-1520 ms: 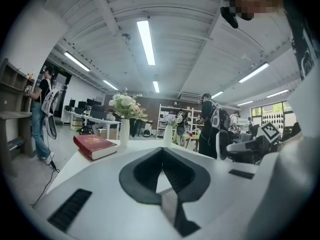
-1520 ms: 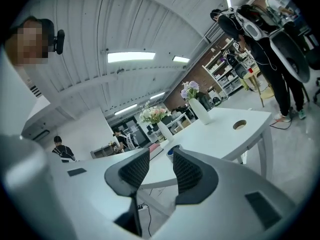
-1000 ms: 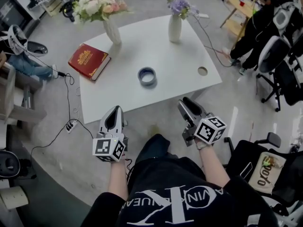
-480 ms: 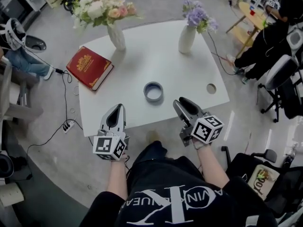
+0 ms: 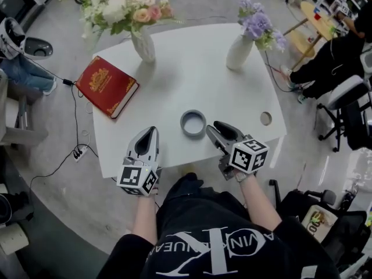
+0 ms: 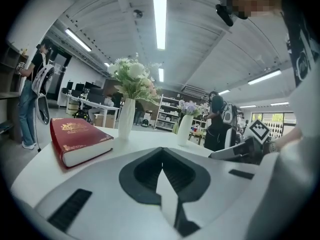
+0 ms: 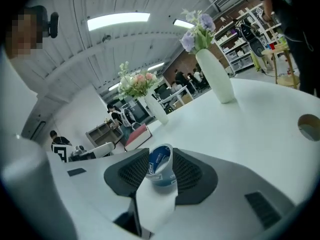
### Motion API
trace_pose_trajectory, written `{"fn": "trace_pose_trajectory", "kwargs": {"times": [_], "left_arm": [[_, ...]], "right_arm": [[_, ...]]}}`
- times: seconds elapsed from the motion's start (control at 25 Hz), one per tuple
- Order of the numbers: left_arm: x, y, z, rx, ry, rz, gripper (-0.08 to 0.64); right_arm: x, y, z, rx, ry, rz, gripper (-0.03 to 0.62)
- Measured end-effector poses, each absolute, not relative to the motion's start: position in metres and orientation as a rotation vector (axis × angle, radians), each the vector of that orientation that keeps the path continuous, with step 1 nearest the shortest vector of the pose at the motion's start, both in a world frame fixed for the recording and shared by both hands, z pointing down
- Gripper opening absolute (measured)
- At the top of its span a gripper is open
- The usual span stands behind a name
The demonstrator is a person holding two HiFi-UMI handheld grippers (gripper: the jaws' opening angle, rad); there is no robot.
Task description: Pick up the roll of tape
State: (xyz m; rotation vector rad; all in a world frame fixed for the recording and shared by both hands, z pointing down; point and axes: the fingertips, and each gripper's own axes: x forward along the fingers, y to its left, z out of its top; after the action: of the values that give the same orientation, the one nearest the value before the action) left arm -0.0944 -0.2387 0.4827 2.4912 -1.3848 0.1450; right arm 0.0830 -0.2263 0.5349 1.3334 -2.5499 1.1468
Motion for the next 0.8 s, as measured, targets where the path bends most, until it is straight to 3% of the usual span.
{"fn": "trace_pose_trajectory", "kwargs": {"times": [0.8], "left_arm": [[-0.076, -0.253, 0.520, 2.394, -1.359, 0.199, 0.002]], "right_arm": [[0.053, -0.269, 0.589, 1.091, -2.246, 1.008, 0.140]]}}
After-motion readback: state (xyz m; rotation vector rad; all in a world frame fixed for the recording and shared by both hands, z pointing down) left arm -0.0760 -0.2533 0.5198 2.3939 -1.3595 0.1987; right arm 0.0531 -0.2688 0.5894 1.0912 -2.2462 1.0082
